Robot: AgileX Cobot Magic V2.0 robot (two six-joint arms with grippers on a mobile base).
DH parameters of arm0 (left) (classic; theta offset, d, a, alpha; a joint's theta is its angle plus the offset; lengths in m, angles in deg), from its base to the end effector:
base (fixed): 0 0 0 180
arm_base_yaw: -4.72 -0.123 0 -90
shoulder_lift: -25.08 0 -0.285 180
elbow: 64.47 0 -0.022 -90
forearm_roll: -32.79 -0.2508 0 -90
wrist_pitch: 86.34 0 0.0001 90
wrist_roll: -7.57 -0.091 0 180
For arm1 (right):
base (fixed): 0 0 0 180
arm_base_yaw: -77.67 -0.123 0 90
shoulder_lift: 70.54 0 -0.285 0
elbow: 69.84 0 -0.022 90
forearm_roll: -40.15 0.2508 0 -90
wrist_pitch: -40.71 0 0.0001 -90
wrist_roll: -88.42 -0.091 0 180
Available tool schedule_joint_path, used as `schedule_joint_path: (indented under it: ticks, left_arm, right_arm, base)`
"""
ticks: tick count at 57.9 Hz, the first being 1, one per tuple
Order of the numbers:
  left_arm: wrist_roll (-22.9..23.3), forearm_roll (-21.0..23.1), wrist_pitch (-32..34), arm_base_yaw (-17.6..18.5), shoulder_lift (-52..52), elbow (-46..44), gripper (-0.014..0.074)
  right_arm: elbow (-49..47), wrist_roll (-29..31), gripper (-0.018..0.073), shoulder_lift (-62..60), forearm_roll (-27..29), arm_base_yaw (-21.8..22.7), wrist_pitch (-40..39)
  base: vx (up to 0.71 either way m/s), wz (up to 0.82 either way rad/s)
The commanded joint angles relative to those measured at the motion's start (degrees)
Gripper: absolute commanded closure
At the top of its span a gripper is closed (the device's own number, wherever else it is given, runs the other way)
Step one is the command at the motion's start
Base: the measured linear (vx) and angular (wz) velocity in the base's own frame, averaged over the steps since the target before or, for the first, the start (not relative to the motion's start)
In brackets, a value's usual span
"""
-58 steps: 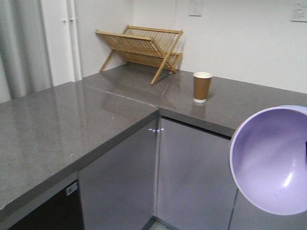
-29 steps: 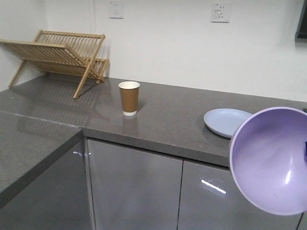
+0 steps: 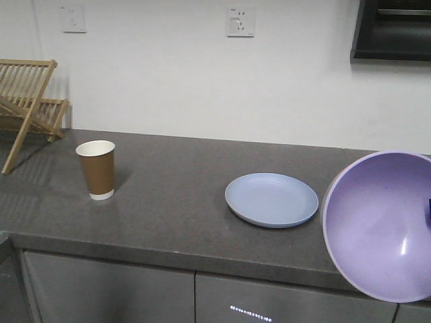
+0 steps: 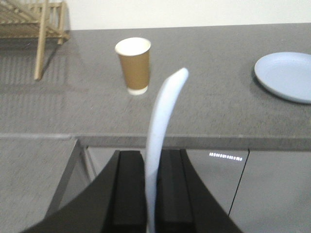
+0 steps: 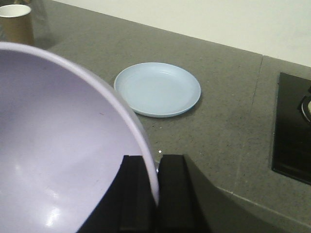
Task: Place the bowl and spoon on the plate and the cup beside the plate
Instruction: 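Drive the base to the counter with the light blue plate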
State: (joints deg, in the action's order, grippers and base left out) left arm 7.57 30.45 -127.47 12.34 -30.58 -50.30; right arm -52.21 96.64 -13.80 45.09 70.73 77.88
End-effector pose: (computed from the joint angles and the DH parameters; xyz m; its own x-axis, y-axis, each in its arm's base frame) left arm 0.1510 -0.0177 0.4329 -0.3507 0.0779 -0.9332 0.1185 0.9922 0.0383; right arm 0.1621 0.0245 0.4168 -0.3492 -0.1176 -0.9296 -0.1953 0.9794 -0.0505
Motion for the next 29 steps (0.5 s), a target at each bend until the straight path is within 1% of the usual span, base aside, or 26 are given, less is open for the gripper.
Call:
schedule_joint_path:
  ticks: [1, 29]
  left_arm:
    - [0.0, 0.1, 4.6, 0.4, 0.2, -1.6, 0.0599]
    - [0.0, 0.1, 4.6, 0.4, 0.2, -1.6, 0.0599]
  right_arm:
    - [-1.6, 0.1, 0.0571, -0.5, 0.0, 0.1, -5.2]
    - [-1.6, 0.1, 0.0571, -0.5, 0.0, 0.1, -5.2]
  base:
    - [0.36, -0.25]
    - [0.35, -0.21]
